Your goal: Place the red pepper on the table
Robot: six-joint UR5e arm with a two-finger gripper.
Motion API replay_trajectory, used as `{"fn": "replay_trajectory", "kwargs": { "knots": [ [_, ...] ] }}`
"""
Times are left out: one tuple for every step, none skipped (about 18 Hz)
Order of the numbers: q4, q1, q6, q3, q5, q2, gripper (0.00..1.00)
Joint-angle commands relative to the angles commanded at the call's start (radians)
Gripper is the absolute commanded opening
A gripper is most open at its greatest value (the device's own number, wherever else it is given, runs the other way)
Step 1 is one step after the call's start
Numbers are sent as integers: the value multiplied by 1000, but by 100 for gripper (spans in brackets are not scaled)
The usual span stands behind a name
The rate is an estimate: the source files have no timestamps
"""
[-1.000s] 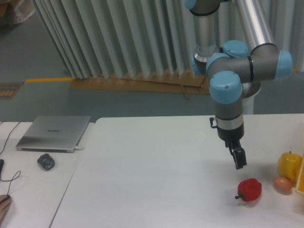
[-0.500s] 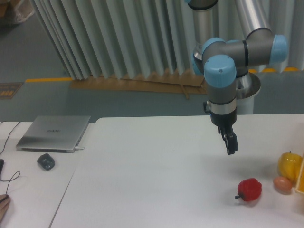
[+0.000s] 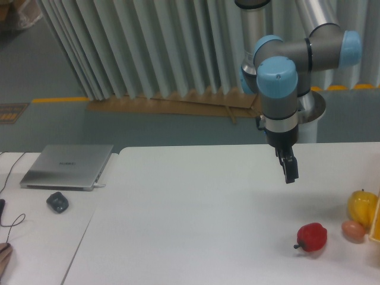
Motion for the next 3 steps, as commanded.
{"fn": "replay_trajectory", "kwargs": {
  "knots": [
    [1,3,-3,0,2,5,100],
    [1,6,-7,0,-3,9,100],
    [1,5,-9,0,-5,9,100]
  ]
}}
